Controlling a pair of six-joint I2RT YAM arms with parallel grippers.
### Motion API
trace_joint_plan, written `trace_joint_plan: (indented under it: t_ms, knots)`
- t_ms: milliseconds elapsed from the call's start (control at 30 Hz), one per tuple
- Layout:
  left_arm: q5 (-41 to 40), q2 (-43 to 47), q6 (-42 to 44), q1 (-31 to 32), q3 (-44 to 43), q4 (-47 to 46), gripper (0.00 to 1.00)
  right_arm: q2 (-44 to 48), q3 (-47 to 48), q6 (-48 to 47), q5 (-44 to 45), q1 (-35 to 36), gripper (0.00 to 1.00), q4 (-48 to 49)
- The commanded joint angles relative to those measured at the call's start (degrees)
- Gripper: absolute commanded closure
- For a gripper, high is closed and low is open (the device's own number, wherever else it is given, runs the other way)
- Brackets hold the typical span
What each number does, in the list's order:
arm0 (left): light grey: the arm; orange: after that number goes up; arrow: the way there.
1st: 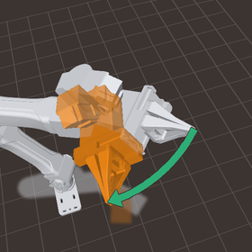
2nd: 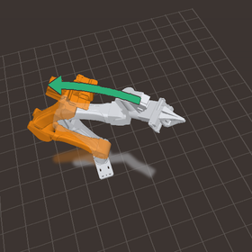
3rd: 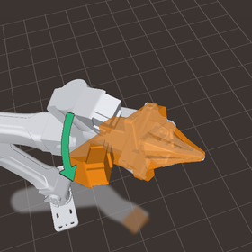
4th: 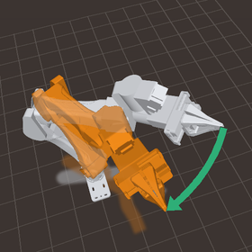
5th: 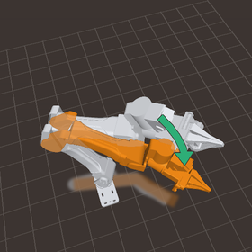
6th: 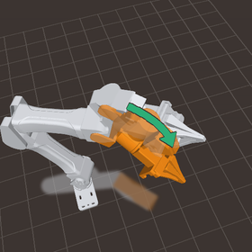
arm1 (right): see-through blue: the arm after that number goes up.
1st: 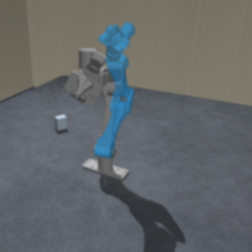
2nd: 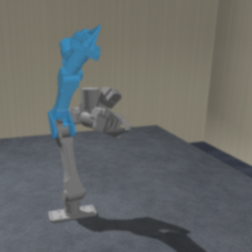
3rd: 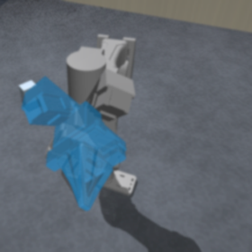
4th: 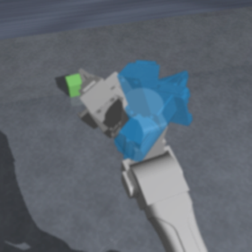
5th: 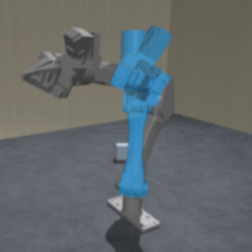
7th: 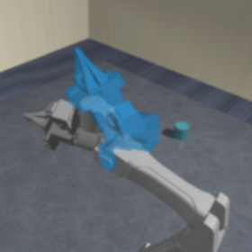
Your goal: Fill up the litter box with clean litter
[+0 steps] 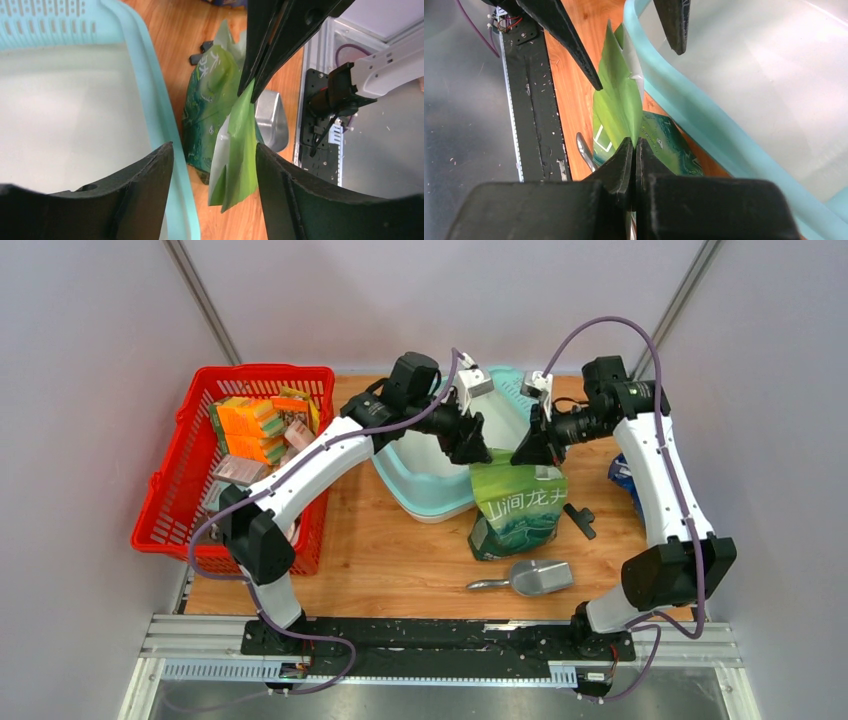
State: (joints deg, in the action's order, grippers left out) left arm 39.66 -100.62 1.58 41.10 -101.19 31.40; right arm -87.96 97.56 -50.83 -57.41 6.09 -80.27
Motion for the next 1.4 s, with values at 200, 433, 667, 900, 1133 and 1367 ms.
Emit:
trace_joint_plan:
  t_ms: [200,433,667,900,1133,1367]
  knots:
    - [7.36,-3.0,-0.8,1.44,-4.45,-0.65,0.31,10.18,-5.88,9.16,-1.4,-0.02,1.0,0.72]
    - [11.4,-4.5,4.29,2.75,-6.22,4.11,0.31,12.73,-9.14,13.82,1.86,-0.11,1.0,6.0]
    - [13.26,-5.54,10.09,3.81,-6.74,8.58,0.35,12.03,-8.53,19.44,4.75,-0.11,1.0,10.74]
    - [11.32,-6.52,10.55,4.07,-6.83,8.34,0.79,10.97,-7.21,24.71,9.23,-0.11,0.94,12.5]
    - [9.74,-1.25,11.42,4.25,-2.44,5.34,1.0,15.36,-4.13,38.94,24.42,-4.76,0.3,17.59]
    - [7.45,3.23,10.11,4.69,1.16,0.26,1.0,15.19,-5.01,38.36,37.03,-5.56,0.23,12.17]
